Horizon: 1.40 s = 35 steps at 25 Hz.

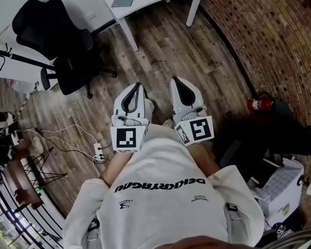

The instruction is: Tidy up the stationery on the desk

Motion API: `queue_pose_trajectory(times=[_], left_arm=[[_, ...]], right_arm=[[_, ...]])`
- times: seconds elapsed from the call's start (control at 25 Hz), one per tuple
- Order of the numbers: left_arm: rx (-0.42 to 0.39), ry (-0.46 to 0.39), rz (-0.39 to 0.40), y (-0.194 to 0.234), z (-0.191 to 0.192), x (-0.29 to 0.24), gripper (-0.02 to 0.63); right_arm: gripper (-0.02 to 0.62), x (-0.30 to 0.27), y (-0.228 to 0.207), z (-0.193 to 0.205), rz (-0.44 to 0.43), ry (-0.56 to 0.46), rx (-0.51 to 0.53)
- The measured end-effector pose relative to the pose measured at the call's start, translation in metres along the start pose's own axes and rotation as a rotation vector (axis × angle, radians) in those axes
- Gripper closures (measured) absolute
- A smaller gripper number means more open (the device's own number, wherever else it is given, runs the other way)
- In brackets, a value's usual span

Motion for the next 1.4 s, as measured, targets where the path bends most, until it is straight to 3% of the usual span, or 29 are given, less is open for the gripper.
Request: queue_pose_trajectory(times=[0.32, 0.6, 1.4], left_arm=[[0.013, -0.007, 0.005, 0.018, 0.001, -0.046, 0.607], [0.029, -0.039, -0.007, 0.070, 0.006, -0.143, 0.607], [0.083, 0.049, 0.004, 0.344, -0.038, -0.463, 0.607]], right_arm=[[0.595, -0.042, -0.026, 0.003, 0.000, 0.016, 0.032], [0.595, -0.137, -0.071, 0.002, 0.016, 0.019, 0.059], [0.595, -0.551, -0.161, -0.023, 0.031, 0.141, 0.027]])
Point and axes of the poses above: the fingertips, and each gripper's own axes: x backward along the fingers, y to its left, z out of its underside, the point moved 9 cm from there along x, backward along the fingers, and after that the axes turned 4 degrees about y, right-handed, at the moved point
